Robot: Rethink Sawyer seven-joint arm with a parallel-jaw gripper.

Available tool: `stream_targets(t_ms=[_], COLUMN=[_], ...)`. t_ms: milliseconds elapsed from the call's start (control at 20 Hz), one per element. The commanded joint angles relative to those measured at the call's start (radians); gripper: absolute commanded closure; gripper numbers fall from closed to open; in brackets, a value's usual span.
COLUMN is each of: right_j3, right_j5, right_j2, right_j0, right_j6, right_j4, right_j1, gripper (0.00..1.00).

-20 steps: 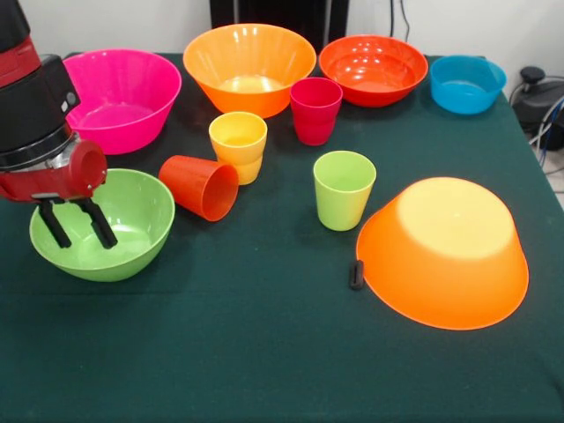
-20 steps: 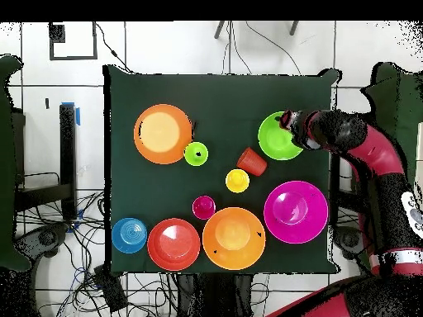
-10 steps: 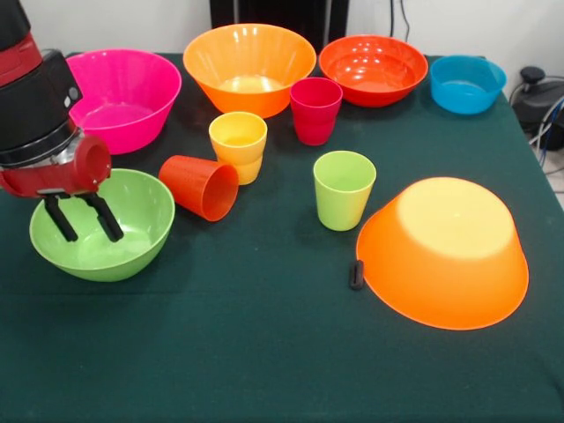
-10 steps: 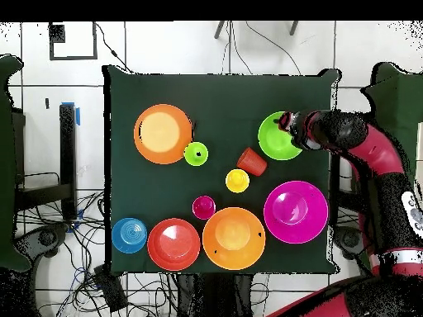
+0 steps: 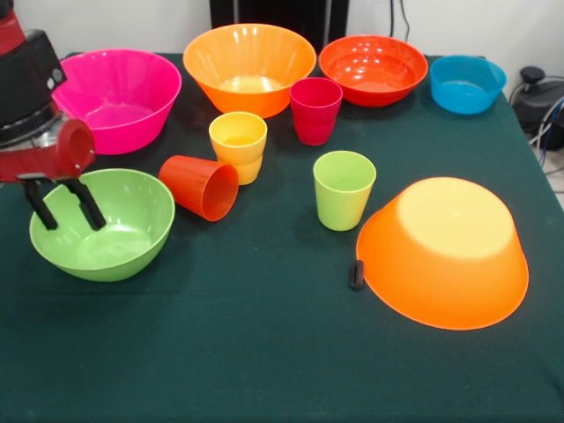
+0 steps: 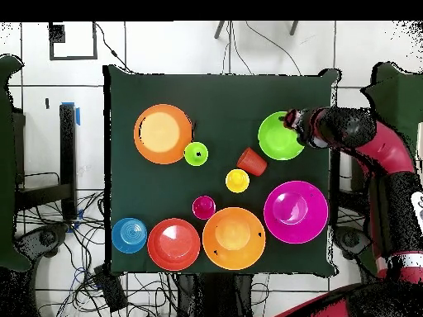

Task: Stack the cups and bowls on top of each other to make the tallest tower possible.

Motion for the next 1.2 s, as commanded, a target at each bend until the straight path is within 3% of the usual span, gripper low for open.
stream_targets(t_ms=[50,500,800,1200], right_j3=[0.016,0.024,0.012,-0.070], right_j5=[0.041,-0.006,-0.015,0.031], right_j2=[-0.065,-0.107,-0.090,-0.024], right_j0=[0.055,0.077,0.066,0.029], right_j6=[-0.148,-0.104,-0.131,-0.253], right_j4=[-0.111,-0.167,-0.182,-0.142], right_j1=[-0.126,-0.164,-0.129,0.004], gripper=[0.00,0.00,0.00,0.00])
